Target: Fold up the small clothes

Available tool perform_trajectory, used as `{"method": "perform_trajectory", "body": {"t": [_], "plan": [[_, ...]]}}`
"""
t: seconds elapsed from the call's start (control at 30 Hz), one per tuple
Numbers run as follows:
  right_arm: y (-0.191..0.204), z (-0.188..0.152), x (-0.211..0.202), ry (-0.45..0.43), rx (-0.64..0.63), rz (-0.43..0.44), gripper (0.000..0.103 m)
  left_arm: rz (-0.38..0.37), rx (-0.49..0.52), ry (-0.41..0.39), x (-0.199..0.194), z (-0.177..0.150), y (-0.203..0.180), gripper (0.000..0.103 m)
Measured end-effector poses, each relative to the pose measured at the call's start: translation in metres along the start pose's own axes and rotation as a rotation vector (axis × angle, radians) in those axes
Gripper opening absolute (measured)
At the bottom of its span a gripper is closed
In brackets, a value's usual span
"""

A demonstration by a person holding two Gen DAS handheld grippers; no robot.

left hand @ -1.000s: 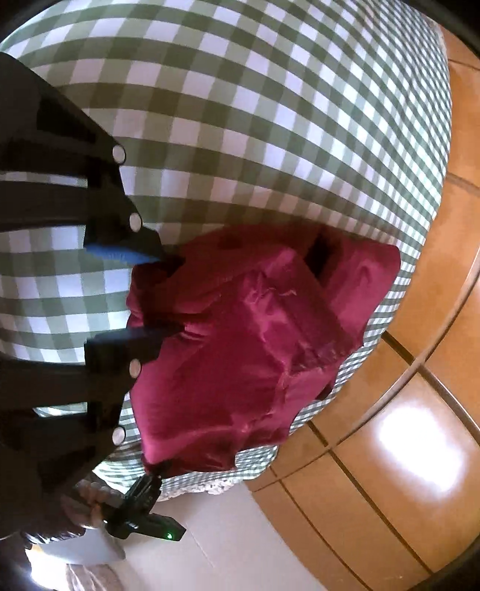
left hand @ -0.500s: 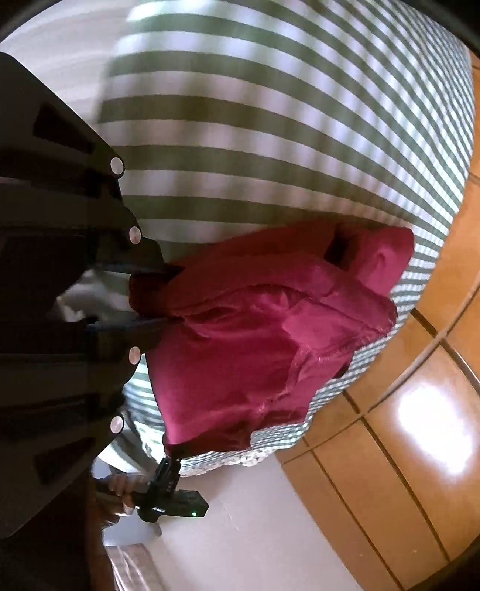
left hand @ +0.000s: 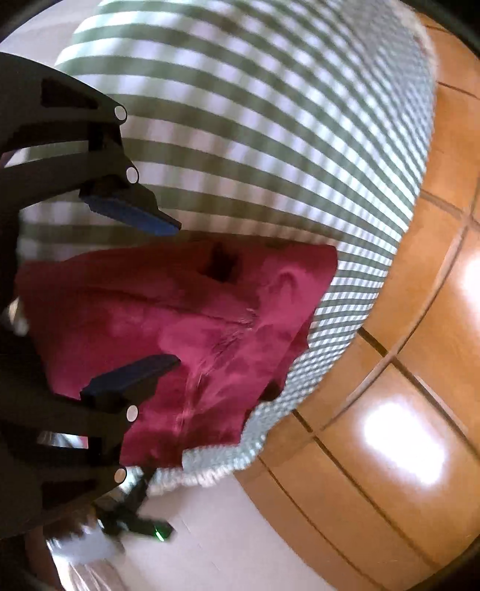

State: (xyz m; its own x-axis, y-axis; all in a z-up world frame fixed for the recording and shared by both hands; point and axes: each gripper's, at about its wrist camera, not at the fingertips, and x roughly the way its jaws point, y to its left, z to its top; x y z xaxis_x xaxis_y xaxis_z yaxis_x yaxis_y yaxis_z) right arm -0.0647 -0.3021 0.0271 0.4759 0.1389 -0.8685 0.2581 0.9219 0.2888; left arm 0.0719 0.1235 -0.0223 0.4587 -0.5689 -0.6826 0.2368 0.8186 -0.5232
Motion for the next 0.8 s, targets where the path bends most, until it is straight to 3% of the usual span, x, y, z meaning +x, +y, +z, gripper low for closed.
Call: {"method": "perform_trajectory", "body": {"t": [0.13, 0.2, 0.23, 0.27, 0.3, 0.33, 0.37, 0.43, 0.63, 0.8], "plan": [[0.008, 0.009, 0.01, -0.023, -0.037, -0.04, 0.057, 0.02, 0.084, 0.048, 0.02, 0.005, -0.008, 0.07], [0.011, 0.014, 0.013, -0.03, -0.048, -0.053, 0.053, -0.003, 0.082, 0.056, 0.02, 0.008, -0.008, 0.06], [0.013, 0.015, 0.013, -0.032, -0.052, -0.052, 0.045, -0.016, 0.087, 0.062, 0.02, 0.008, -0.008, 0.046], [0.015, 0.016, 0.013, -0.031, -0.056, -0.048, 0.03, -0.019, 0.097, 0.068, 0.02, 0.009, -0.01, 0.037], [0.017, 0.017, 0.014, -0.025, -0.063, -0.045, 0.023, -0.015, 0.111, 0.064, 0.019, 0.009, -0.013, 0.033], [0.018, 0.016, 0.012, -0.018, -0.077, -0.052, 0.011, -0.021, 0.131, 0.06, 0.017, 0.008, -0.016, 0.022], [0.019, 0.016, 0.01, -0.017, -0.08, -0.056, 0.006, -0.024, 0.161, 0.056, 0.013, 0.006, -0.019, 0.016], [0.018, 0.017, 0.002, -0.022, -0.056, -0.034, 0.006, -0.017, 0.189, 0.036, 0.004, 0.003, -0.021, 0.01], [0.013, 0.033, -0.033, -0.088, 0.012, 0.039, 0.005, -0.076, 0.169, -0.043, -0.031, 0.008, -0.016, 0.008], [0.023, 0.069, -0.033, -0.135, 0.016, 0.05, 0.005, -0.082, 0.168, -0.107, -0.032, 0.038, -0.022, 0.008]]}}
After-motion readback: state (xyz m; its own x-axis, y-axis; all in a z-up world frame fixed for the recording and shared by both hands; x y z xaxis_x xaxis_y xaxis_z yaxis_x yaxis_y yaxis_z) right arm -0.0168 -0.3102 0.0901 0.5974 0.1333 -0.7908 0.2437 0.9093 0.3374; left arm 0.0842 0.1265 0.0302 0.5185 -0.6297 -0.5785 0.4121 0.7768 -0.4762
